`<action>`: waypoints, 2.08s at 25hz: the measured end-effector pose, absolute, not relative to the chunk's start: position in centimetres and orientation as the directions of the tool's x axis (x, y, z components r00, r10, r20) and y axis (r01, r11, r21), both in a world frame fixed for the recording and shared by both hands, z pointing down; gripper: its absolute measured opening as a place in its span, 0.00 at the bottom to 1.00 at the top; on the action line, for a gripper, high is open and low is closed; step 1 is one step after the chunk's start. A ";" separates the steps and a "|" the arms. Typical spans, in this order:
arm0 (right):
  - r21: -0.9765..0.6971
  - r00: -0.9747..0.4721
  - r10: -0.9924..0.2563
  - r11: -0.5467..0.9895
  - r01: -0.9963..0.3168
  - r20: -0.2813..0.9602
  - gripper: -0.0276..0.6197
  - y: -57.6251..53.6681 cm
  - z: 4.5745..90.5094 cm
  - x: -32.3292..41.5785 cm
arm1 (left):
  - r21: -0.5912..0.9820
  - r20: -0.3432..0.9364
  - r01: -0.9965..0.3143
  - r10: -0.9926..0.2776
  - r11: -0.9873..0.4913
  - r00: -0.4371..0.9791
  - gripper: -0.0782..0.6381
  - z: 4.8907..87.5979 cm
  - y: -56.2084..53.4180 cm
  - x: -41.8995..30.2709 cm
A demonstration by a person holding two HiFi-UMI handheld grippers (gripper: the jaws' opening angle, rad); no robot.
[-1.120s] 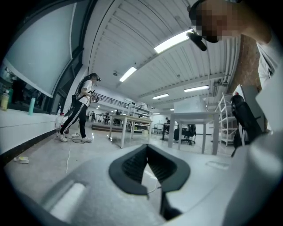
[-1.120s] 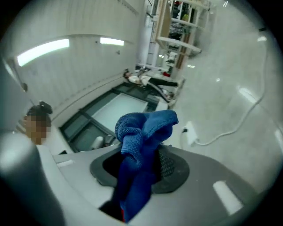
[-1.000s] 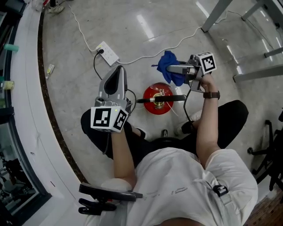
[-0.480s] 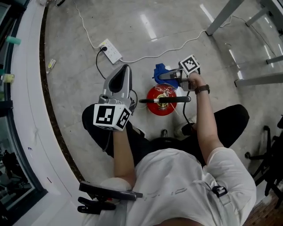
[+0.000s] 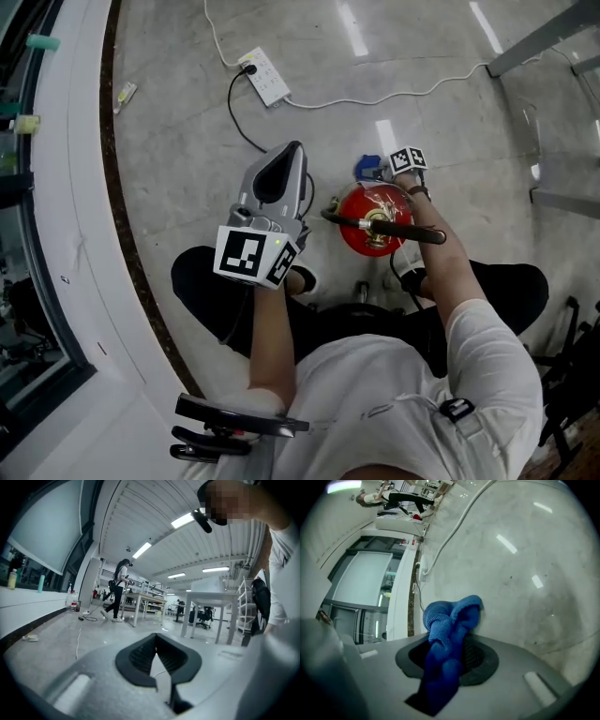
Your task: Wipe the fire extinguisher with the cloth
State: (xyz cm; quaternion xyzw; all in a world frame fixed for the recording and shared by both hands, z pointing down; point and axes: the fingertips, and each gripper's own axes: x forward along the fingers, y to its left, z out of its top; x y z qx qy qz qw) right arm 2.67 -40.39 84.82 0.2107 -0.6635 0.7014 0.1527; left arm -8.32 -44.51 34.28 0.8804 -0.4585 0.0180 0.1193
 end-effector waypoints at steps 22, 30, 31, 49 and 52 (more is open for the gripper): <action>-0.804 -0.793 0.609 0.462 0.374 -0.019 0.24 -36.2 36.8 -2.8 | 0.204 0.053 -0.800 -0.810 -0.564 0.585 0.11 31.3 -42.1 -9.3; -0.873 -0.701 0.695 0.431 0.230 0.159 0.25 -37.2 42.8 -5.5 | 0.208 0.057 -0.809 -0.819 -0.549 0.571 0.11 31.5 -42.4 -10.4; -0.890 -0.716 0.681 0.408 0.202 0.150 0.25 -38.0 44.1 -5.7 | 0.213 0.059 -0.811 -0.821 -0.545 0.568 0.11 31.7 -42.5 -10.5; -0.857 -0.628 0.588 0.414 -0.307 0.510 0.24 -38.1 84.4 -4.6 | 0.278 0.216 -0.850 -0.833 -0.447 0.509 0.11 40.1 -45.0 -12.6; -0.817 -0.584 0.583 0.494 -0.297 0.565 0.24 -38.5 84.2 -4.5 | 0.280 0.212 -0.850 -0.835 -0.446 0.508 0.11 40.6 -45.0 -12.9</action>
